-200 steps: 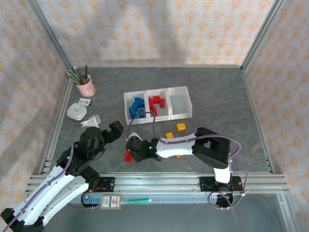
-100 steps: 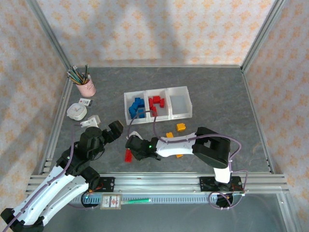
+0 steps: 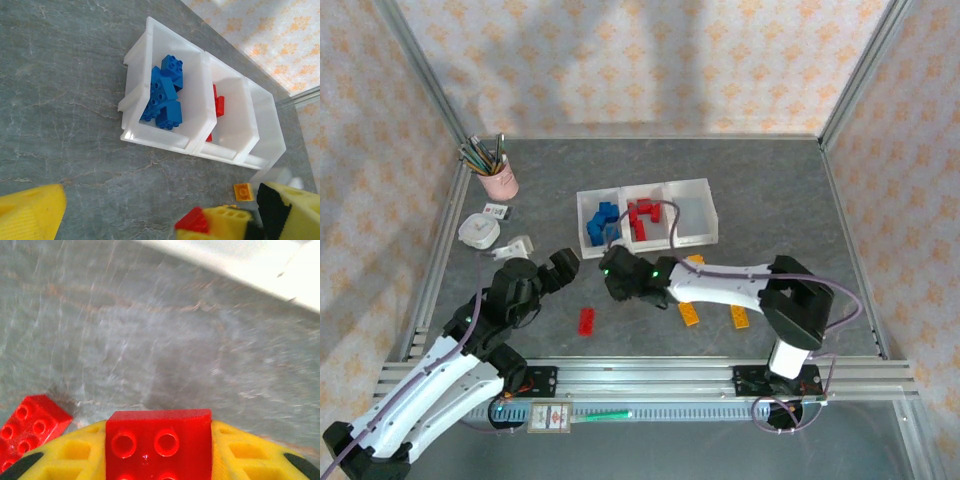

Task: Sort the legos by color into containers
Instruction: Place the lego in the container.

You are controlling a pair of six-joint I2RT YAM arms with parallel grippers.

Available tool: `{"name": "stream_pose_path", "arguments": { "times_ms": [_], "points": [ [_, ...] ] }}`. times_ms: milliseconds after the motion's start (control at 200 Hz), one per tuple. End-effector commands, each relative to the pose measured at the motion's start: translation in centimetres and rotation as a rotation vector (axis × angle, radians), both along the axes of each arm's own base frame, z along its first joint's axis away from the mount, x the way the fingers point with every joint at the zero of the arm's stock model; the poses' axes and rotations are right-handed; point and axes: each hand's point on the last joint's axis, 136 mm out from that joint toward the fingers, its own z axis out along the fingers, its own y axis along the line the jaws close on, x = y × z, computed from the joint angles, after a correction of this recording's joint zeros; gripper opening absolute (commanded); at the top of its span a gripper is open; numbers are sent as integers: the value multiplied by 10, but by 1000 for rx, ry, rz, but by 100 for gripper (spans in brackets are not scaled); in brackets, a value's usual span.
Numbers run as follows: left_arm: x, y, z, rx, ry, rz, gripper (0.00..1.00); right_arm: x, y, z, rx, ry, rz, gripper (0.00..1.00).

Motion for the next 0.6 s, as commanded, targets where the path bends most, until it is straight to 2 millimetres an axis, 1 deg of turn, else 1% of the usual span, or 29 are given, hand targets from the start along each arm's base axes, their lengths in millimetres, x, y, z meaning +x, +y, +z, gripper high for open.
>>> {"name": "stream_pose_path", "arguments": {
  "times_ms": [0, 70, 150, 260, 345, 420, 505, 596],
  "points": [
    [11, -10, 18, -8, -52, -34, 99, 34, -31, 19, 4, -13, -118, 41],
    [16, -15, 20, -3, -54, -51, 99, 59, -47, 27, -12, -46, -182, 41],
    [22, -20, 21, 4, -57, -64, 99, 87, -61, 36, -32, -95, -242, 42],
    [30, -26, 25, 12, -64, -80, 99, 118, -67, 44, -32, -135, -284, 42],
    [35, -30, 27, 18, -65, -87, 99, 142, -74, 39, -32, -140, -328, 42],
    [39, -34, 28, 17, -69, -95, 99, 160, -78, 31, -53, -139, -357, 42],
    [41, -35, 27, 25, -66, -98, 99, 173, -79, 25, -85, -152, -373, 42],
    [42, -34, 25, 34, -61, -97, 99, 181, -80, 18, -95, -150, -384, 42]
  ]
}}
